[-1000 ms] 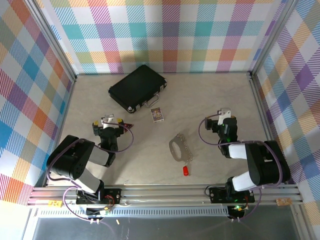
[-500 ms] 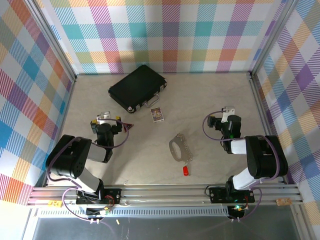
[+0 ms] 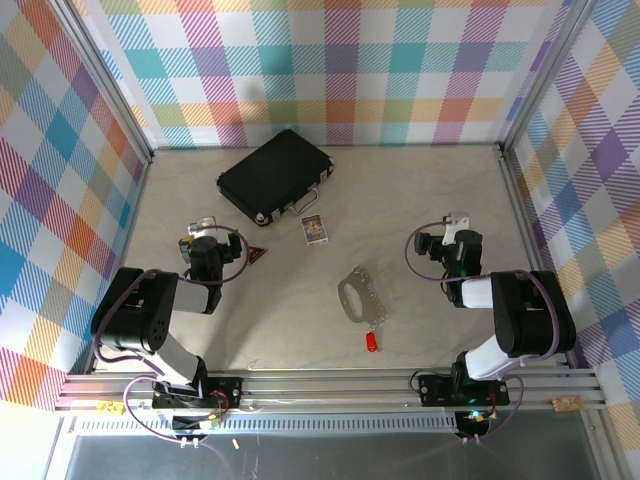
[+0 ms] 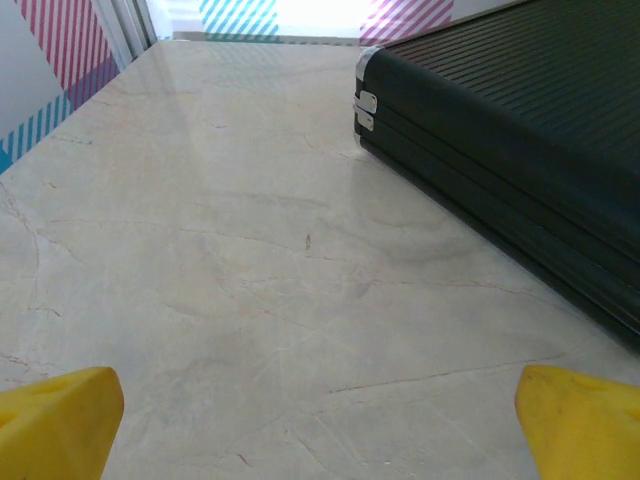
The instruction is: Put the keys on the keyring
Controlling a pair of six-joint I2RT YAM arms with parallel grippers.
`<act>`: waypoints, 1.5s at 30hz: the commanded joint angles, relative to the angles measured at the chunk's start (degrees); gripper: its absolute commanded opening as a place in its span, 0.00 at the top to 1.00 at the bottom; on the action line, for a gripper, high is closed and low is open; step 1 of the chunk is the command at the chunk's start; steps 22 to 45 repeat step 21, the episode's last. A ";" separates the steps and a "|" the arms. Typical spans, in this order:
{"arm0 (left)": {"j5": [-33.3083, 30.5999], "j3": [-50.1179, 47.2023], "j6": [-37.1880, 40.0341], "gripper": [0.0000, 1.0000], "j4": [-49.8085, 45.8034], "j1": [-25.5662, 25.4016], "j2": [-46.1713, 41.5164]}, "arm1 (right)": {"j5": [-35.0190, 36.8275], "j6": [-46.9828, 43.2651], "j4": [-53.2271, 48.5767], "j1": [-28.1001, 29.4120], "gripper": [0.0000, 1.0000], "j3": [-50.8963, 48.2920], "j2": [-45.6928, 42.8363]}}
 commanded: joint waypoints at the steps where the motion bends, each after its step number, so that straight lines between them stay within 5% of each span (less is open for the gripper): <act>1: 1.20 0.39 -1.04 0.00 -0.39 0.28 -0.25 | -1.06 0.75 0.83 -0.38 0.01 1.14 0.04; 45: 1.31 0.40 -1.05 0.00 -0.43 0.28 -0.29 | -0.99 0.67 1.13 -0.46 0.01 0.94 -0.10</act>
